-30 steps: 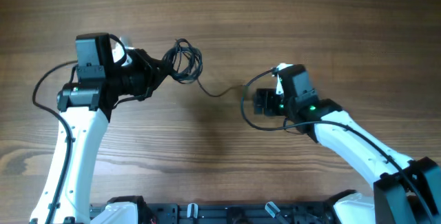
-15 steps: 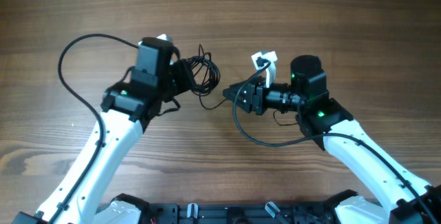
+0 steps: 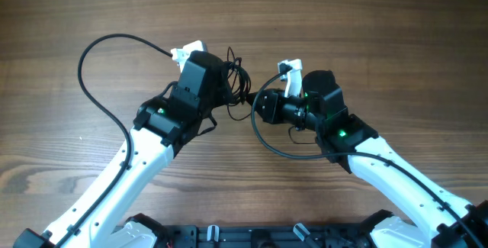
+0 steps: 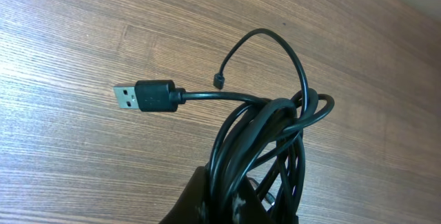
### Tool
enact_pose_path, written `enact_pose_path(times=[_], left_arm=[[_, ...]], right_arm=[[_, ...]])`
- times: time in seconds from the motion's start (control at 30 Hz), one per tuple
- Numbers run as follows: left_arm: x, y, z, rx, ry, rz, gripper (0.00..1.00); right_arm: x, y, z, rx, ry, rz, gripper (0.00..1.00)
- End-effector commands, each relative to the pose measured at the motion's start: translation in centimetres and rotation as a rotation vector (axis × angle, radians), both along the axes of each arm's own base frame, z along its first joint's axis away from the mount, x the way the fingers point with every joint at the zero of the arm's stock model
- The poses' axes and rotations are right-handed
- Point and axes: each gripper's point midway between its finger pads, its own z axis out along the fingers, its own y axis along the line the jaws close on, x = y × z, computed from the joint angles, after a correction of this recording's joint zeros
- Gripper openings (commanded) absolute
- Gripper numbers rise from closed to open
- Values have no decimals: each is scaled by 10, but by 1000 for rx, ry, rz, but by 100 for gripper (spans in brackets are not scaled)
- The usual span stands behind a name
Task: Untangle cables
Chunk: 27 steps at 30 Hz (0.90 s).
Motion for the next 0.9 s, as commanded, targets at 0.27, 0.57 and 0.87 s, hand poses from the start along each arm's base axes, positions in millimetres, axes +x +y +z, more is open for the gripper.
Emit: enact_pose_path(times=[0.27,0.57,0.87], left_arm=[[-2,-12,8,-15,-22,-18,4],[-12,-19,2,-23,22,-73,4],[-25,-44,4,45,-18,-219,4]], right_arm=[[-13,12,7,85,88,63,17],[5,5,7,63,36,-24,5],[21,-9,1,-25,-45,-103,10]])
